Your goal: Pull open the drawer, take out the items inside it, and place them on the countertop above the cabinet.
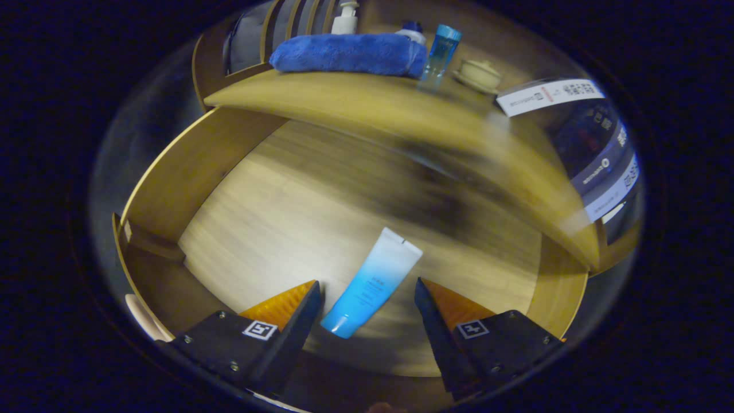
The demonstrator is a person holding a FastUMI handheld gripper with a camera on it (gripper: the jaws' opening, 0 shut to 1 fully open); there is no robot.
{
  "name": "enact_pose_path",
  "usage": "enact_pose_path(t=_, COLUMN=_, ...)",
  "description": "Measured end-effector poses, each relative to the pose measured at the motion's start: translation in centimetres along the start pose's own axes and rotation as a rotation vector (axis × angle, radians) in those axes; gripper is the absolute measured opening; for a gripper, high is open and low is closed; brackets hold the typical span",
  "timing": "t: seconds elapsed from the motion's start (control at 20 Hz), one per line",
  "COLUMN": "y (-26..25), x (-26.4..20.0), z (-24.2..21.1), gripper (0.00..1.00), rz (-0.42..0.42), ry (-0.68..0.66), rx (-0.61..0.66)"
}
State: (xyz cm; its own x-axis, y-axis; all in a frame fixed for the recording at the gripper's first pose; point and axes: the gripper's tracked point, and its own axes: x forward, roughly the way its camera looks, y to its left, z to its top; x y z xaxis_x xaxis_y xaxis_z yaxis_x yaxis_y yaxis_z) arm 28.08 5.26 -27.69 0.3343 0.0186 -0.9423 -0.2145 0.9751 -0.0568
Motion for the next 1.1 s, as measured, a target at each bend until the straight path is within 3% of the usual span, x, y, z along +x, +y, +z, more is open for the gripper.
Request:
enact_pose_path(t=0.1, y=0.3, x=0.1, z=-0.6, gripper=0.98, rz=0.028, ry=0.064, rx=0.024)
enact_pose_path(t=0.25, y=-0.1, x=0.6, z=-0.8, gripper=0.98, rz=0.006, ry=0.139, rx=0.013)
enact_pose_path(t=0.45, y=0.3, x=0.9, z=-0.3, gripper=0.95, rz=0.007, ry=0.165, rx=-0.023)
enact_pose_path(t=0.7, y=1.6, x=1.3, z=-0.3, gripper=0.66, rz=0.09, ry=0.164, rx=-0.002)
enact_pose_path(t=0.8, y=2.2, x=1.1, z=-0.5, gripper=0.55, rz=0.091, ry=0.156, rx=-0.026)
enact_pose_path(t=0.9, y=2.3, x=1.0, z=-0.4, gripper=0.51, rz=0.091, ry=0.143, rx=-0.037)
enact_pose_path(t=0.95, y=2.3, x=1.0, z=-0.4, gripper=0.42, rz=0.089, ry=0.129, rx=-0.059)
enact_pose_path(t=1.1, y=2.4, x=0.8, z=-0.3, gripper=0.42, rz=0.07, ry=0.097, rx=-0.089)
